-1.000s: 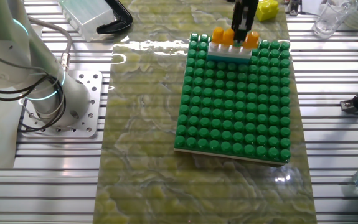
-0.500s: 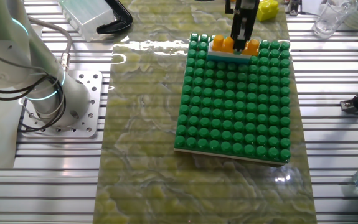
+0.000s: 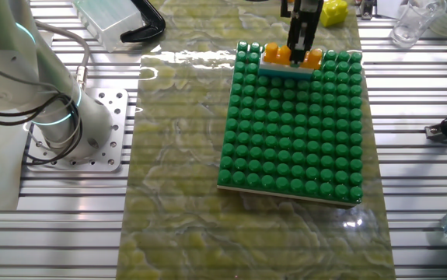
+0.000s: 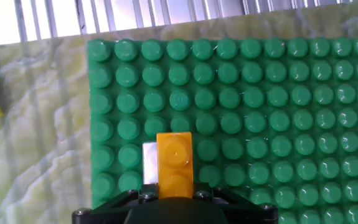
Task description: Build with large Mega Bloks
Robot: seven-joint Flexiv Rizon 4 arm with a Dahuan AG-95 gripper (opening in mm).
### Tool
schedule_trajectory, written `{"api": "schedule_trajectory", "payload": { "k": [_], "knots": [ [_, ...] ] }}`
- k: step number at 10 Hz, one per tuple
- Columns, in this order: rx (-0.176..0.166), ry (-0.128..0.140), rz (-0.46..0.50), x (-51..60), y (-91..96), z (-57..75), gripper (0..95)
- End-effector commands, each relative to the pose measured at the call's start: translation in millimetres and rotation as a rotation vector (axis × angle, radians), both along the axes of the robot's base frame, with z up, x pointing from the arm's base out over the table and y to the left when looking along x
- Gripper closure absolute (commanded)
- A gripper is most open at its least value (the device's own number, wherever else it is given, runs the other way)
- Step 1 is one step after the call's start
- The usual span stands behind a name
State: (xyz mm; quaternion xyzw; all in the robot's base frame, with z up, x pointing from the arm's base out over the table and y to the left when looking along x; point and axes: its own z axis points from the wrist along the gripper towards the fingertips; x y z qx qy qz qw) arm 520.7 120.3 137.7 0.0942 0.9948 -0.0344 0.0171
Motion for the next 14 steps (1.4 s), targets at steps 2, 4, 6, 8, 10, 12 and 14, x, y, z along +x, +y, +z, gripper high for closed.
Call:
{"api": "schedule_trajectory", "payload": {
  "k": [2,4,6,8,10,12,14],
  "knots": [
    [0.069,-0.003,-0.003,-0.2,1.6,0.9,95.0],
    [0.072,-0.006,0.013,0.1,3.5,0.6,95.0],
    [0.068,-0.019,0.027,0.4,11.1,2.1,95.0],
    [0.02,-0.021,0.062,0.3,18.7,1.0,95.0],
    [0.014,-0.018,0.062,0.7,18.1,0.1,95.0],
    [0.011,-0.013,0.063,0.3,12.5,-5.2,95.0],
    [0.017,-0.017,0.063,-1.9,7.6,-9.6,95.0]
  ]
}}
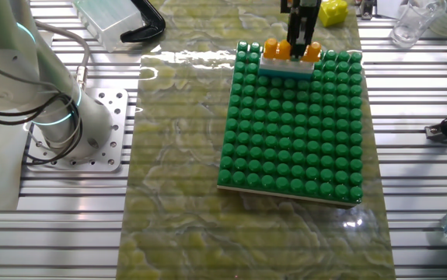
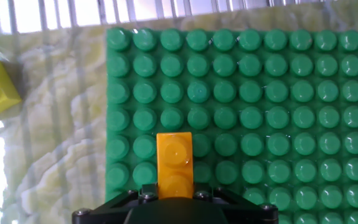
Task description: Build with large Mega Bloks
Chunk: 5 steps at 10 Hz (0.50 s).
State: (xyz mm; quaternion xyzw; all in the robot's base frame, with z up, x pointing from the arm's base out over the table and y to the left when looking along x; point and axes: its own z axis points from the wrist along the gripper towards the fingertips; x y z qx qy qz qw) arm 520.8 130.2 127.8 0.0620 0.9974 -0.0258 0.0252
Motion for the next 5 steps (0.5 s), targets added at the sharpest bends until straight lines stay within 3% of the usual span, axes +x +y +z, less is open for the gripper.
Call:
{"api": "schedule_trajectory", "payload": {
  "k": [1,3,5],
  "knots": [
    [0.022,0.002,-0.01,-1.9,-0.2,0.6,95.0],
    [0.003,0.0,-0.011,-0.1,7.1,-2.4,95.0],
    [-0.047,0.002,0.012,0.9,7.2,-7.7,95.0]
  ]
}}
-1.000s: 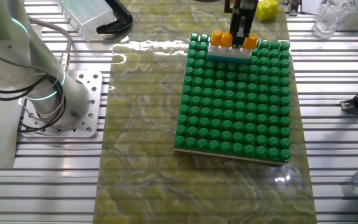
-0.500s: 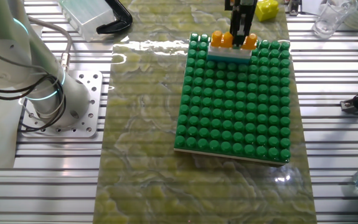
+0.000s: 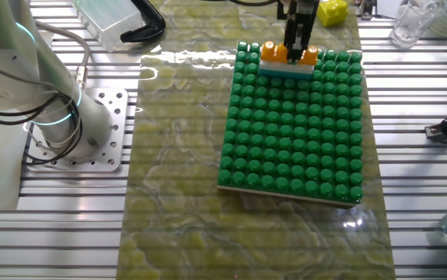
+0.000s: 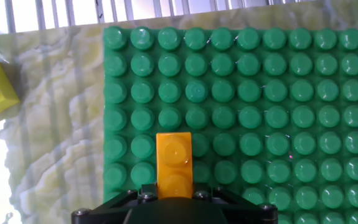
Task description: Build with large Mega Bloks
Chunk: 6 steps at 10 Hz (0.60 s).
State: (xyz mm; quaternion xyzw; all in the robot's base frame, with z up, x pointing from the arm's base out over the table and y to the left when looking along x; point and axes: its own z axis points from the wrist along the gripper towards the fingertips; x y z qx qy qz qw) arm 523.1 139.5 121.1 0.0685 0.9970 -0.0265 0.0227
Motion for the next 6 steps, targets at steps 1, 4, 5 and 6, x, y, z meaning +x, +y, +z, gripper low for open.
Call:
{"api": "schedule_trajectory", "payload": {
  "k": [1,4,5,6],
  "knots": [
    [-0.041,0.0,0.026,-2.0,-4.0,-2.9,95.0],
    [-0.036,-0.003,0.031,-1.9,-2.4,-5.7,95.0],
    [-0.043,-0.004,0.035,-2.1,-0.9,-8.6,95.0],
    [-0.053,-0.003,0.045,-2.3,-2.2,-10.8,95.0]
  ]
}}
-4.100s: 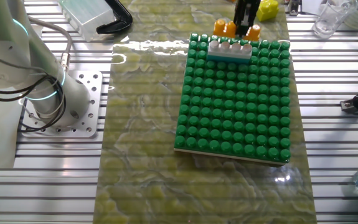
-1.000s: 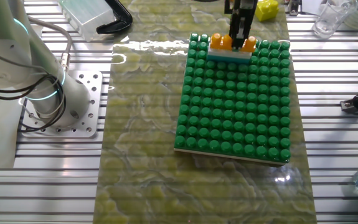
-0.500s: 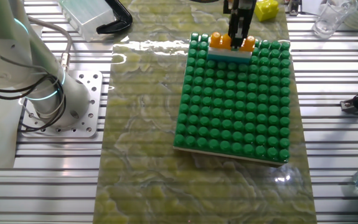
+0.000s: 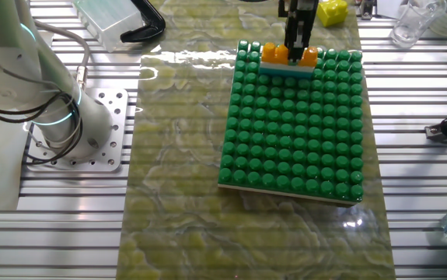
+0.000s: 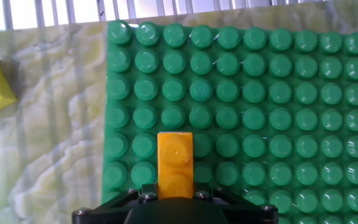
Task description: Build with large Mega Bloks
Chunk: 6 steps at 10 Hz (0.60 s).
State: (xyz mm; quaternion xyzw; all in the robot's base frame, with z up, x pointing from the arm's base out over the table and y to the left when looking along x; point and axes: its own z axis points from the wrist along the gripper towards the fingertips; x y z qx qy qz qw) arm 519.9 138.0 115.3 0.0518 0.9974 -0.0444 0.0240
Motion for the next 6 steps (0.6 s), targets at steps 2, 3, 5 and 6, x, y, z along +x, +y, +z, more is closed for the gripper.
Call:
{"api": "schedule_trajectory", "payload": {
  "k": [2,3,5,6],
  "knots": [
    [-0.013,-0.006,0.026,0.2,-4.8,-9.9,95.0],
    [-0.001,-0.006,0.027,0.9,-4.9,-13.2,95.0],
    [-0.004,-0.002,0.03,3.5,-2.9,-18.9,95.0],
    [-0.009,0.001,0.041,4.2,-4.5,-21.7,95.0]
  ]
}}
